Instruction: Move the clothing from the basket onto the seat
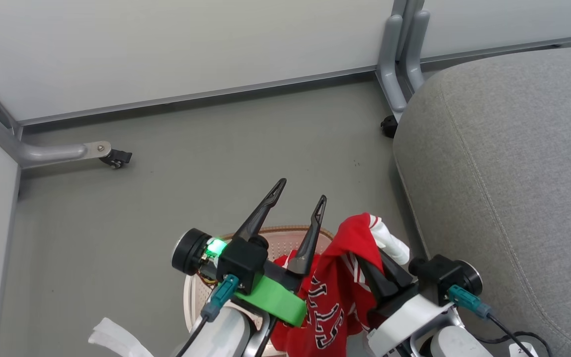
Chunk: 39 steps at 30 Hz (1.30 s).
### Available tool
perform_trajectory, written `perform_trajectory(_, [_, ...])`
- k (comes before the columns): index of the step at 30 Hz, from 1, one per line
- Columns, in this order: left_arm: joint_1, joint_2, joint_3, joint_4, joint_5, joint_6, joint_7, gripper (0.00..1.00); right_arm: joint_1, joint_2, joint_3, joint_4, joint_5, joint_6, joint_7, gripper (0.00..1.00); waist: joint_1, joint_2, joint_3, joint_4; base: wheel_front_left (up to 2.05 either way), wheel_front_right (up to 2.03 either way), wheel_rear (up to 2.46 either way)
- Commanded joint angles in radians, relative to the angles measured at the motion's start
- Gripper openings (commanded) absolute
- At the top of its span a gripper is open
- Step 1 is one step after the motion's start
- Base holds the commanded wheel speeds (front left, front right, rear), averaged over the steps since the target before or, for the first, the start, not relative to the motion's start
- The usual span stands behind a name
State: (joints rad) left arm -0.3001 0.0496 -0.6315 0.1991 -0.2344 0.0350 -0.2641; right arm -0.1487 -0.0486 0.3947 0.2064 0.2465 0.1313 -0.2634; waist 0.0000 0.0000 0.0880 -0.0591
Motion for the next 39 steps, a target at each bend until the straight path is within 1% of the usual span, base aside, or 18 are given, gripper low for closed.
perform_trajectory(1, [-0.005,0.002,0.006,0.003,-0.011,-0.005,-0.001,1.0,0.006,-0.003,-0.012,-0.01,-0.008,-0.001,-0.002,0.0,0.0,0.0,0.002,-0.003,0.0,0.0,0.0])
perform_trajectory(6, [0.016,0.007,0.023,0.007,-0.019,-0.01,-0.001,1.0,0.006,-0.003,-0.05,-0.04,-0.018,-0.001,-0.002,0.0,0.0,0.0,0.013,-0.021,0.0,0.0,0.0])
perform_trajectory(14, [0.044,0.055,0.035,-0.012,0.019,-0.065,0.0,1.0,-0.012,-0.003,-0.1,-0.113,-0.02,-0.001,-0.002,0.0,0.0,0.0,0.05,-0.087,0.0,0.0,0.0])
perform_trajectory(22, [0.076,0.093,0.048,-0.019,0.066,-0.09,0.0,1.0,0.006,-0.003,-0.147,-0.211,-0.013,-0.001,-0.002,0.0,0.0,0.0,0.093,-0.192,0.0,0.0,0.0])
perform_trajectory(31, [0.062,0.102,0.056,-0.02,0.098,-0.11,0.0,1.0,0.033,-0.003,-0.19,-0.3,0.014,-0.001,-0.002,0.0,0.0,0.0,0.15,-0.326,0.0,0.0,0.0])
perform_trajectory(39, [0.045,0.109,0.055,-0.006,0.106,-0.122,0.0,1.0,0.046,-0.003,-0.207,-0.332,0.048,-0.001,-0.002,0.0,0.0,0.0,0.18,-0.427,0.0,0.0,0.0])
